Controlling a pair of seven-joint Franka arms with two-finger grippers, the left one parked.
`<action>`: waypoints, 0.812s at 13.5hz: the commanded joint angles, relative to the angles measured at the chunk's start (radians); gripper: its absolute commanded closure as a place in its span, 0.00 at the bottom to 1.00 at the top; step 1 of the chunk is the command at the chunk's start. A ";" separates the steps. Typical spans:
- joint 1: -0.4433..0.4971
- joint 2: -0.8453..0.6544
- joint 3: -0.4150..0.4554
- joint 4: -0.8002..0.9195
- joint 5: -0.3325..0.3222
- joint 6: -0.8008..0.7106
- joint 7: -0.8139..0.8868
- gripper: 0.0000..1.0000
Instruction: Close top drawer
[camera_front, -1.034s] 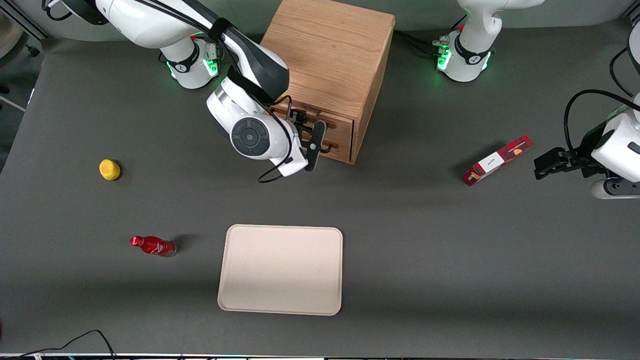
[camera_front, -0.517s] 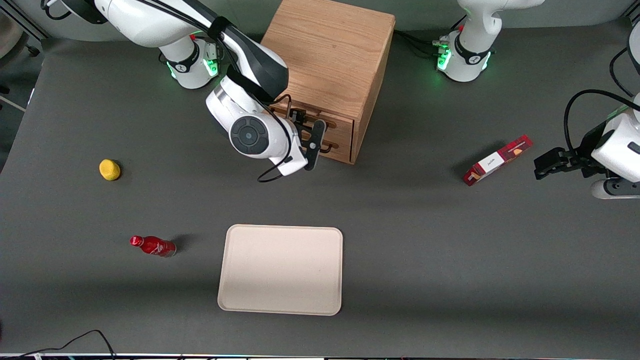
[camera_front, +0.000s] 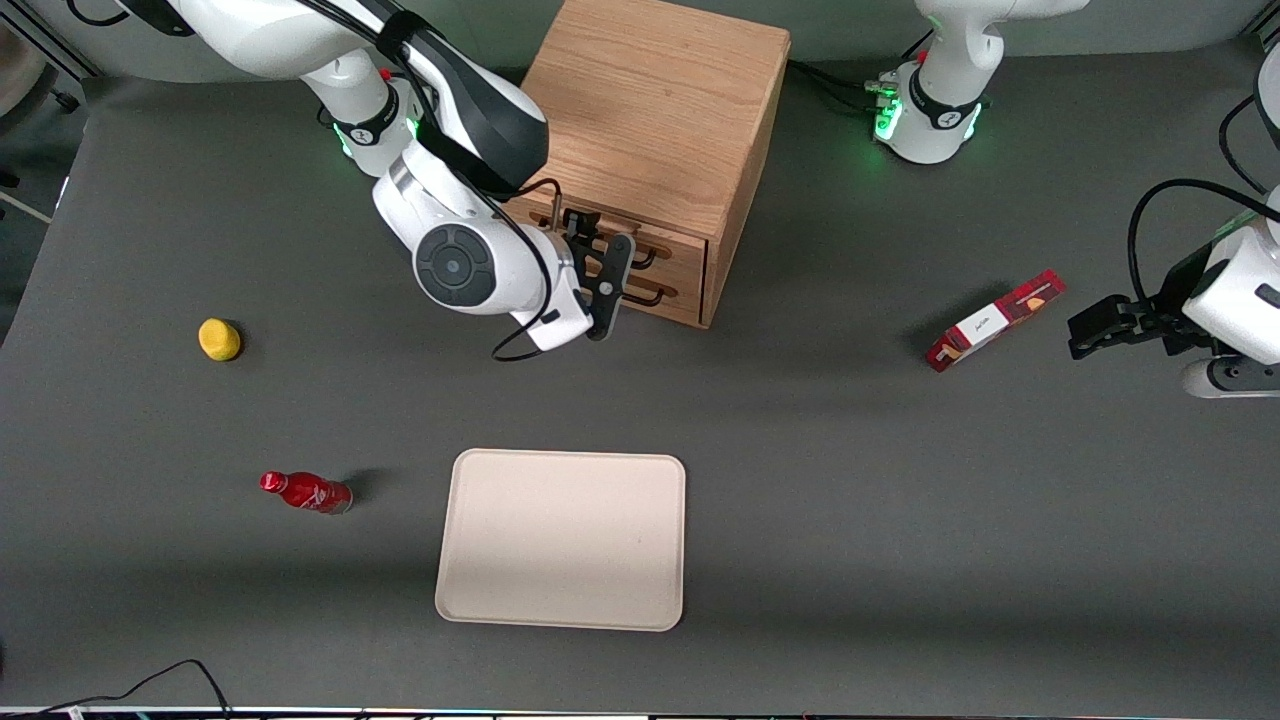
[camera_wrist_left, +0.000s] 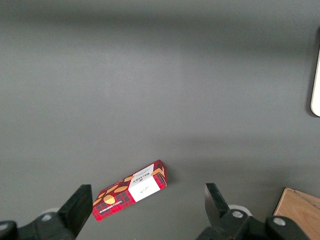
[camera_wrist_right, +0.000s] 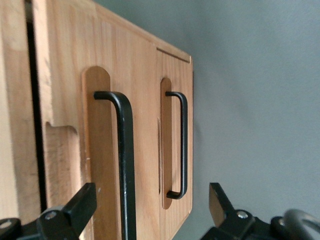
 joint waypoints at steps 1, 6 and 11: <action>-0.012 -0.008 0.011 0.040 0.019 -0.018 0.015 0.00; -0.010 -0.183 -0.014 0.117 0.006 -0.061 0.090 0.00; -0.027 -0.502 -0.183 0.036 -0.159 -0.193 0.310 0.00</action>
